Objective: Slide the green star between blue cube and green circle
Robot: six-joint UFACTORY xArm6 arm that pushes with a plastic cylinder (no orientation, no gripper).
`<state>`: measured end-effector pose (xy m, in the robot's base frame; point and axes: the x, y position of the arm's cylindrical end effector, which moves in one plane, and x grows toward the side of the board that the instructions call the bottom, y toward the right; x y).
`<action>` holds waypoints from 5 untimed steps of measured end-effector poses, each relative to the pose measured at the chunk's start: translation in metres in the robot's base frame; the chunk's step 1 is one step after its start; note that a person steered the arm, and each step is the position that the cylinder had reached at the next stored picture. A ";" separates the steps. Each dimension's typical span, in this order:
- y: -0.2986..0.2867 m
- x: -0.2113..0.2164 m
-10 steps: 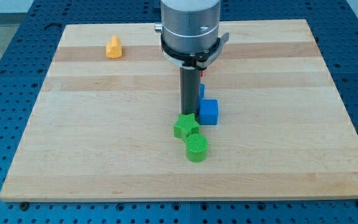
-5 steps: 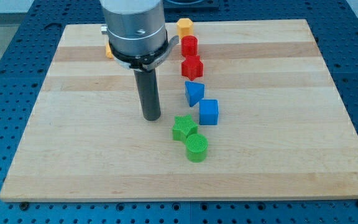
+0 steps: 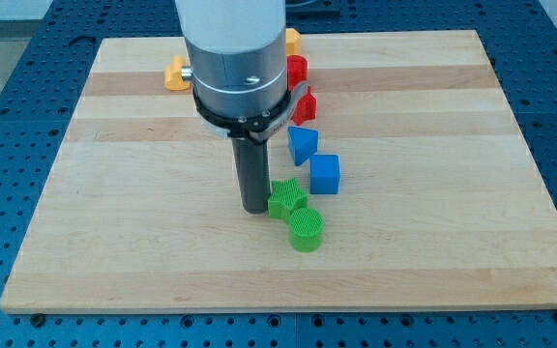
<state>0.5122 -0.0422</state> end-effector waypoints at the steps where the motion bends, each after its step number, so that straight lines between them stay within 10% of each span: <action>1: 0.002 0.001; 5: 0.045 -0.012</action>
